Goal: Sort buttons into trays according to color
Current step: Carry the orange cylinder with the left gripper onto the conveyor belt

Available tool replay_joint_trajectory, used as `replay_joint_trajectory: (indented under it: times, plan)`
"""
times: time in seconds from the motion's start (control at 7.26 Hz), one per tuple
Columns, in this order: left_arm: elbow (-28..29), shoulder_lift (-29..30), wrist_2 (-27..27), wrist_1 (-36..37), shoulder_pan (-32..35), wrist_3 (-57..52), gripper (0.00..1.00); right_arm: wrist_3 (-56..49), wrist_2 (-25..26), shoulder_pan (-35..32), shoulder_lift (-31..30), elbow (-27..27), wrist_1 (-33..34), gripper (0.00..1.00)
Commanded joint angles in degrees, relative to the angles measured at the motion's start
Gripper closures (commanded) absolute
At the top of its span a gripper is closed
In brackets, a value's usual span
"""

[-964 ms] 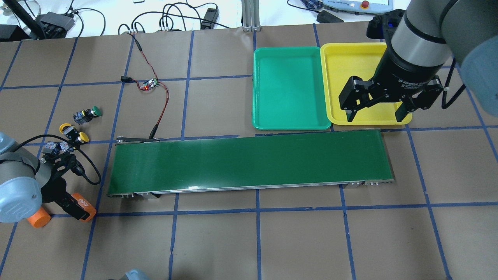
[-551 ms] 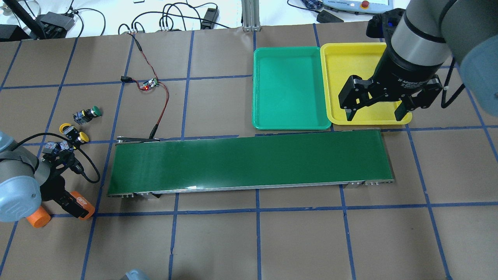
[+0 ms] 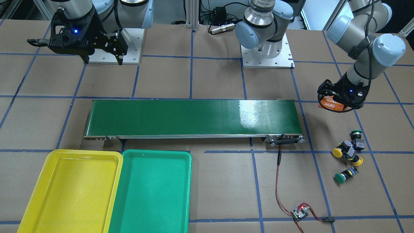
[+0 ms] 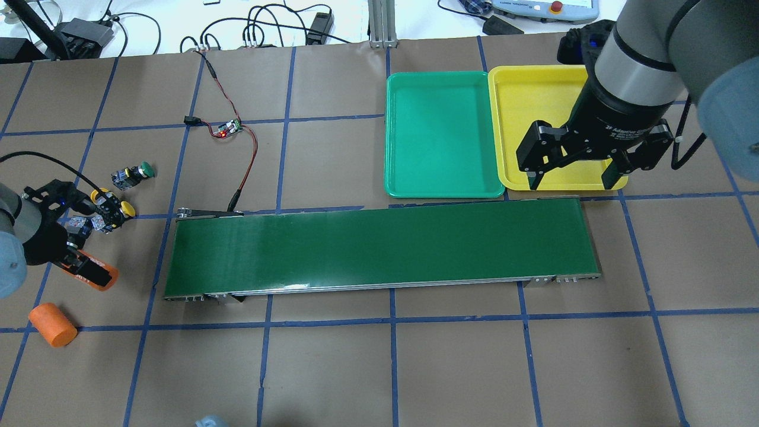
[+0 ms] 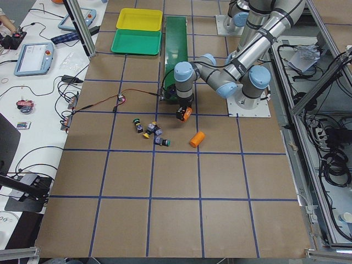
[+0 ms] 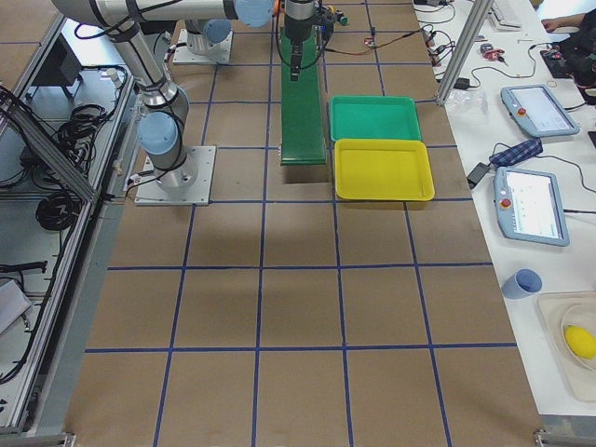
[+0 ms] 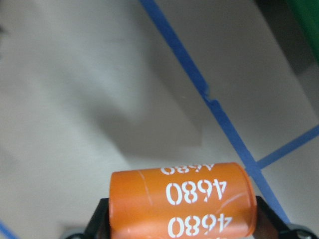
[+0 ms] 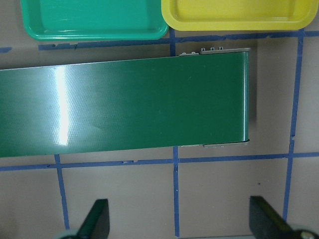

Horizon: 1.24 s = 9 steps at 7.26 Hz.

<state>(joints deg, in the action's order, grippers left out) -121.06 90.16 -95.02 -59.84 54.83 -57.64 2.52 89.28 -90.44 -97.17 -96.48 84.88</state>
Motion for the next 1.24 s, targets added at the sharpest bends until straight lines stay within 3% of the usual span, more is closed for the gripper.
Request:
replay_joint_trajectory:
  times: [0.0, 0.28, 0.41, 0.69, 0.83, 0.96, 1.1]
  plan:
    - [9.9, 1.3, 5.0, -11.4, 9.5, 24.5, 1.0, -0.1, -0.1, 0.1, -0.1, -2.6, 0.2, 0.0]
    - [8.7, 2.7, 11.6, -11.3, 18.6, 42.3, 1.0, -0.5, -0.2, 0.1, -0.1, -2.6, 0.5, 0.0]
    - [7.3, 2.9, 11.4, -11.4, 22.2, 44.4, 1.0, -0.7, -0.4, 0.3, -0.1, -2.2, 1.4, 0.0]
    - [5.0, 3.3, 11.3, -8.9, 22.9, 44.6, 1.0, -0.8, -0.3, 0.4, 0.0, -2.4, 8.6, 0.0]
    - [4.0, 3.1, 11.2, -9.0, 22.9, 44.5, 0.95, -0.2, -0.2, 0.4, 0.1, -2.7, 8.6, 0.0]
    - [2.3, 3.2, 11.3, -8.7, 22.8, 43.6, 0.49, 0.2, -1.3, 0.4, 0.1, -2.7, 8.9, 0.0]
    - [2.7, 3.4, 11.4, -8.6, 22.8, 42.5, 0.31, 0.2, -1.3, 0.4, 0.1, -2.7, 9.0, 0.0]
